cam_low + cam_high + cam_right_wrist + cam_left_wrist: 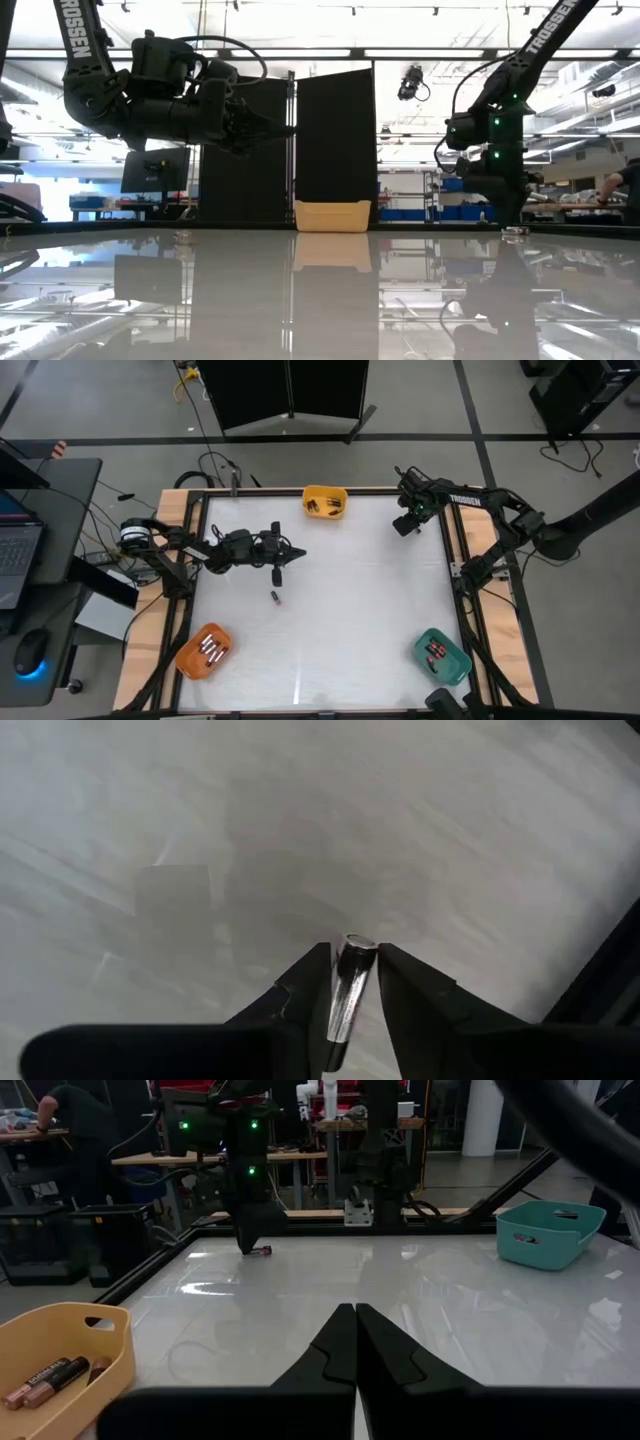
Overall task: Sort batteries
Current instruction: Put the silver battery into the orange bin
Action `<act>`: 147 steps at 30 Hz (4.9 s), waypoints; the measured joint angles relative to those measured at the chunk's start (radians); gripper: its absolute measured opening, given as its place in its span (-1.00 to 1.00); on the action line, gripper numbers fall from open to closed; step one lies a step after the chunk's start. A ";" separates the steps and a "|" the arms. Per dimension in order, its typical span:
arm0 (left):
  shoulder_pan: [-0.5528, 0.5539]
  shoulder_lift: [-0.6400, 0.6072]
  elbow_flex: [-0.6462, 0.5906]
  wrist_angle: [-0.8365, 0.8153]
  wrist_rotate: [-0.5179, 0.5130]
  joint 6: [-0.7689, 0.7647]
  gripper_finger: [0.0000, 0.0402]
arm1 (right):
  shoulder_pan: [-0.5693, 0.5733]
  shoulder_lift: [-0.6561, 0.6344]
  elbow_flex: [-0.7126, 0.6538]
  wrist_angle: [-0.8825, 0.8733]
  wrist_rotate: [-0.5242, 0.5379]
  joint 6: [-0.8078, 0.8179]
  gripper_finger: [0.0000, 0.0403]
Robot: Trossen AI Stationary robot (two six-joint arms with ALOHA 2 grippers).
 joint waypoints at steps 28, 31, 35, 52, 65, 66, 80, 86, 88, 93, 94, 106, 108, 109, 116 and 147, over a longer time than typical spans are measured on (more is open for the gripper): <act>0.000 0.000 0.000 -0.003 0.000 0.000 -0.97 | 0.001 0.000 0.000 -0.010 -0.048 -0.109 -0.34; 0.000 0.000 0.000 -0.003 0.000 0.000 -0.97 | 0.004 0.000 0.000 -0.009 -0.048 -0.122 -0.36; 0.000 0.000 0.000 -0.003 0.000 0.000 -0.97 | 0.004 0.011 0.000 -0.007 -0.048 -0.129 -0.39; 0.000 0.000 0.000 -0.003 0.000 0.000 -0.97 | 0.057 0.056 0.005 -0.011 0.027 -0.159 -0.71; 0.000 0.000 0.036 0.000 0.000 -0.159 -0.97 | 0.224 -0.186 -0.003 0.178 -0.106 -0.125 -0.71; 0.000 0.000 0.044 -0.005 0.000 -0.179 -0.97 | 0.251 -0.213 -0.011 0.230 -0.118 -0.116 -0.71; 0.000 0.000 0.214 -0.117 0.047 -0.220 -0.97 | 0.616 -0.361 -0.109 0.874 -0.146 0.000 -0.71; 0.000 0.000 0.326 -0.297 0.050 -0.127 -0.80 | 0.723 -0.361 -0.109 1.004 -0.121 -0.020 -0.71; 0.000 0.000 0.346 -0.302 0.048 -0.124 -0.68 | 0.750 -0.361 -0.109 1.030 -0.118 -0.024 -0.71; -0.008 0.000 0.388 -0.302 0.060 -0.122 -0.35 | 0.804 -0.362 -0.109 1.079 -0.112 -0.044 -0.71; -0.012 0.000 0.393 -0.301 0.061 -0.122 -0.29 | 0.814 -0.362 -0.109 1.087 -0.104 -0.052 -0.71; -0.050 0.007 0.457 -0.288 0.116 -0.173 -0.05 | 0.862 -0.362 -0.109 1.133 -0.069 -0.099 -0.71; -0.050 0.022 0.471 -0.287 0.118 -0.178 -0.04 | 0.862 -0.362 -0.109 1.133 -0.069 -0.099 -0.71; -0.050 0.027 0.478 -0.290 0.121 -0.179 -0.05 | 0.862 -0.362 -0.109 1.135 -0.070 -0.103 -0.71; -0.047 0.100 0.543 -0.287 0.178 -0.206 -0.08 | 0.863 -0.362 -0.109 1.149 -0.070 -0.106 -0.71; -0.033 0.110 0.547 -0.222 0.214 -0.180 -0.71 | 0.865 -0.369 -0.108 1.145 0.018 -0.139 -0.26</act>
